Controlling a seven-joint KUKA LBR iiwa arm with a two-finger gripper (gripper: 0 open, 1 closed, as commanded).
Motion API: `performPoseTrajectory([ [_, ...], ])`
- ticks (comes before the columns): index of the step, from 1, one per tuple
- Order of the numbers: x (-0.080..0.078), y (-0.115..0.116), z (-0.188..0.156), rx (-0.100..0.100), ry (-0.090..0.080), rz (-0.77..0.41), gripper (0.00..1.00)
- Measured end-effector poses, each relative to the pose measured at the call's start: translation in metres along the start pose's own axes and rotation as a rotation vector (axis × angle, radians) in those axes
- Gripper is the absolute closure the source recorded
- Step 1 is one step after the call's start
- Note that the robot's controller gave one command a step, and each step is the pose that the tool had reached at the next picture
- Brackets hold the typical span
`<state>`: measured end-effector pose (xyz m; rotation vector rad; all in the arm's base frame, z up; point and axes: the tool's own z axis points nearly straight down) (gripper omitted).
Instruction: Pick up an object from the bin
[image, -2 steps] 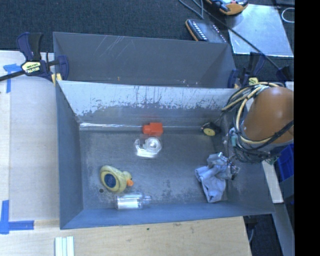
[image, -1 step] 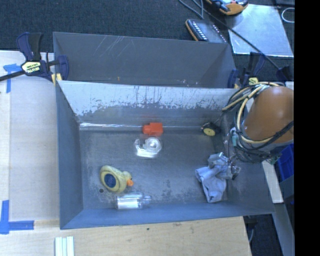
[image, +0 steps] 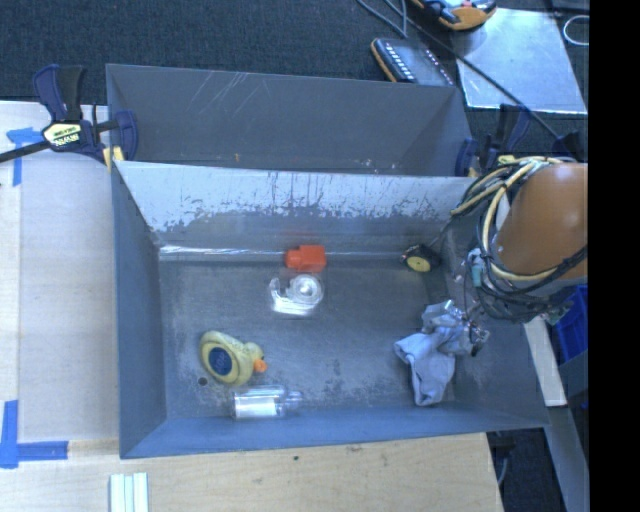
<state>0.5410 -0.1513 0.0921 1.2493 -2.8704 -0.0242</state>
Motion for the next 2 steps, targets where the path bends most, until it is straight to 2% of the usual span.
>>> performPoseTrajectory([
  [2,0.000,-0.002,-0.035,0.005,-0.003,0.003,1.00],
])
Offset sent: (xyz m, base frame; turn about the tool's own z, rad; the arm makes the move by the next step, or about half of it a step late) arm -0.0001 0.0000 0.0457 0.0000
